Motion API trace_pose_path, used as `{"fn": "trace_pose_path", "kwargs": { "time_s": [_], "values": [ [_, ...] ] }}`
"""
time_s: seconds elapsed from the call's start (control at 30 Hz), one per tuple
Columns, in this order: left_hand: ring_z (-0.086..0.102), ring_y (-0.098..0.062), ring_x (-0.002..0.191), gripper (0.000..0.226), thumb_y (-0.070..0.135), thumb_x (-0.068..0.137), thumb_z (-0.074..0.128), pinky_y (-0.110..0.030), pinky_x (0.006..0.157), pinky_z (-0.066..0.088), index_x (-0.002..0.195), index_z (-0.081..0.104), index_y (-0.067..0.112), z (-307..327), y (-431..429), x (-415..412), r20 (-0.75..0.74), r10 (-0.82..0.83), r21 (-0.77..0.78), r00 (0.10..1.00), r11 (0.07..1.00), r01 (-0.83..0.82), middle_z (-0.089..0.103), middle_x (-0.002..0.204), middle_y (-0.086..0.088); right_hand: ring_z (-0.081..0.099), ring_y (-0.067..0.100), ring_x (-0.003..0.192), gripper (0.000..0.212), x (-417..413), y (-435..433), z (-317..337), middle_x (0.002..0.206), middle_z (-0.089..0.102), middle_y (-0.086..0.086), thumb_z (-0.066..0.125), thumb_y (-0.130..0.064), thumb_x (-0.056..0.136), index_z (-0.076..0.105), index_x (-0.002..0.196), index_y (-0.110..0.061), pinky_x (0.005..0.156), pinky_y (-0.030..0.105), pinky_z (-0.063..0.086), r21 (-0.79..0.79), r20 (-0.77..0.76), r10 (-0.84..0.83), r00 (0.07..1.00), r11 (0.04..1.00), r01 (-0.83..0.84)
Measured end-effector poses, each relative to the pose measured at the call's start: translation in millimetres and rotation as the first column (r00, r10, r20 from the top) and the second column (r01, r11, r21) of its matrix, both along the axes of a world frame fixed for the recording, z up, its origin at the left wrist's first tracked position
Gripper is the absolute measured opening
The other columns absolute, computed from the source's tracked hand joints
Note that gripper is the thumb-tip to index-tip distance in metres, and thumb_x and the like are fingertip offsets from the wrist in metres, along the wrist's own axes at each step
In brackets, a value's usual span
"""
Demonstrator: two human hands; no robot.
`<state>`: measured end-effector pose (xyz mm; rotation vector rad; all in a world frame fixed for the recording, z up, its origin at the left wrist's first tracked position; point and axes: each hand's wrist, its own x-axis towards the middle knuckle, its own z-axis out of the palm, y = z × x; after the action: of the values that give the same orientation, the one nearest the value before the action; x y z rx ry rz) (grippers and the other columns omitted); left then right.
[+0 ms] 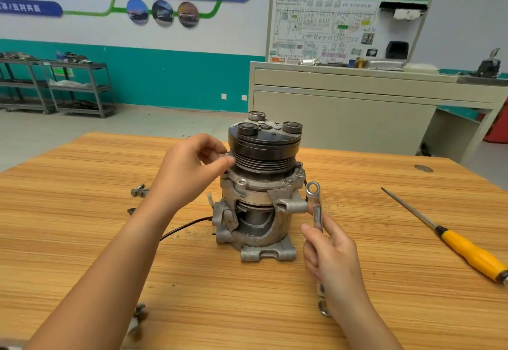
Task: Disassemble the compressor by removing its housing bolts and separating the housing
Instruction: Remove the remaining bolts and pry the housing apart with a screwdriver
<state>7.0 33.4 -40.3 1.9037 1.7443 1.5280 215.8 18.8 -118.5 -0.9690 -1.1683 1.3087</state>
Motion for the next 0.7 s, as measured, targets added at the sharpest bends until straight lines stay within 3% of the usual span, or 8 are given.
{"fn": "trace_pose_path", "kwargs": {
  "time_s": [0.13,0.2,0.33,0.5,0.7],
  "values": [
    [0.063,0.007,0.08,0.022,0.003,0.084,0.064,-0.005,0.068,0.047,0.097,0.062,0.021,8,-3,-7,0.182,-0.191,-0.086,0.965,0.974,0.209,0.067,0.091,0.009,0.023,0.004,0.034,0.025,1,4,5,0.044,0.028,-0.006,0.049,-0.006,0.091,0.059,0.11,-0.019,0.031,0.015,0.02,0.027,-0.003,-0.011,1.0,1.0,0.011],
    [0.064,0.005,0.076,0.023,-0.002,0.082,0.065,-0.005,0.066,0.047,0.095,0.064,0.017,11,-4,-10,0.126,-0.202,-0.129,0.971,0.967,0.218,0.068,0.087,0.007,0.024,0.004,0.033,0.023,2,6,5,0.043,0.029,-0.006,0.048,-0.006,0.091,0.06,0.107,-0.017,0.031,0.015,0.02,0.037,0.005,-0.015,1.0,0.999,0.015],
    [0.058,0.0,0.069,0.016,0.017,0.078,0.074,-0.011,0.065,0.046,0.088,0.062,0.02,19,2,-9,-0.119,-0.079,-0.116,0.99,0.991,0.065,0.063,0.078,0.008,0.024,0.004,0.035,0.025,2,8,2,0.044,0.028,-0.005,0.049,-0.006,0.091,0.062,0.105,-0.021,0.032,0.016,0.02,0.046,0.008,-0.035,0.999,0.998,0.035],
    [0.064,0.007,0.073,0.025,0.004,0.078,0.072,-0.005,0.065,0.047,0.083,0.061,0.026,27,1,-17,-0.066,-0.235,-0.239,0.97,0.947,0.213,0.067,0.082,0.011,0.024,0.005,0.035,0.024,2,9,1,0.044,0.029,-0.005,0.05,-0.007,0.09,0.062,0.105,-0.022,0.032,0.016,0.02,0.045,0.013,-0.03,0.999,0.999,0.029],
    [0.058,0.0,0.076,0.009,0.021,0.085,0.066,-0.013,0.069,0.048,0.084,0.06,0.027,27,6,-11,-0.25,-0.164,-0.248,0.954,0.964,0.101,0.063,0.082,0.01,0.024,0.005,0.033,0.022,2,9,1,0.042,0.031,-0.005,0.05,-0.008,0.091,0.06,0.106,-0.021,0.032,0.015,0.02,0.028,0.012,-0.034,0.999,0.999,0.033]
  ]
}}
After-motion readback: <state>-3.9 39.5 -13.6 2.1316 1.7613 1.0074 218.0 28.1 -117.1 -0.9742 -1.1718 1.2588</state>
